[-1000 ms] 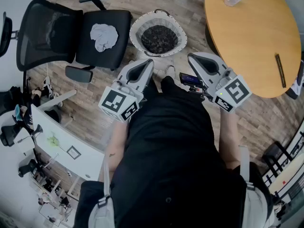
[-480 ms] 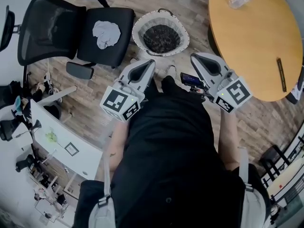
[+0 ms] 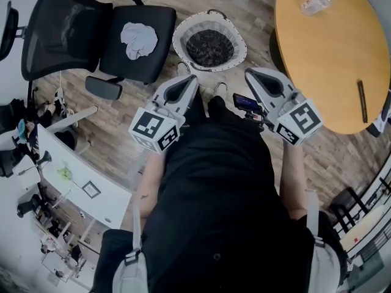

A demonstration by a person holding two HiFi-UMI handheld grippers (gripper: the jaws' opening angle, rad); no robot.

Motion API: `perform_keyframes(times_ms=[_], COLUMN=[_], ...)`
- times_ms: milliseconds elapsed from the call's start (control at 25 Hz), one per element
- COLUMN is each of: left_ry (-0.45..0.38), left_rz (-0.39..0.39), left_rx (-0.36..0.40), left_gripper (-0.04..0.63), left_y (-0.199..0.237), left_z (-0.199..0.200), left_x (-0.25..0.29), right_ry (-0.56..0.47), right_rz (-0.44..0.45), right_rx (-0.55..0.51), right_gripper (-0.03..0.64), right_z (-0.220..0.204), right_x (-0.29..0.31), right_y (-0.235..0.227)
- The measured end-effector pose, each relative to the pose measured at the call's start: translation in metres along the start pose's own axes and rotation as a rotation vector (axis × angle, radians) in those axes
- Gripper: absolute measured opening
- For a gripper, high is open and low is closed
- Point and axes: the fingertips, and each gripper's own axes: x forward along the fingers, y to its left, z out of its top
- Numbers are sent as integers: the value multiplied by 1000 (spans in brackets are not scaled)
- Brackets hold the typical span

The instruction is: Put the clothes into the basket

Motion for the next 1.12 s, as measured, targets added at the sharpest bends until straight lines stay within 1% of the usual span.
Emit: perform_keyframes(times_ms=[160, 520, 680, 840, 1120], left_ry=[-2, 18, 16, 20, 37], left_rz=[-12, -63, -75, -77, -93], left_rx=[-5, 28, 49, 50, 32], left_gripper=[8, 9, 9, 9, 9], left_y=[18, 60, 90, 124, 168], left_z=[10, 32, 50, 61, 65], left_x=[4, 13, 13, 12, 10], right_ry=[12, 3, 2, 9, 38], right_rz=[-10, -38, -42, -45, -56], right_rx=[9, 4, -2, -3, -12], right_gripper=[17, 17, 17, 17, 17], right_z=[7, 30, 44, 54, 65], right_x=[14, 59, 91, 123, 165], right_y=[-3, -9, -11, -13, -12])
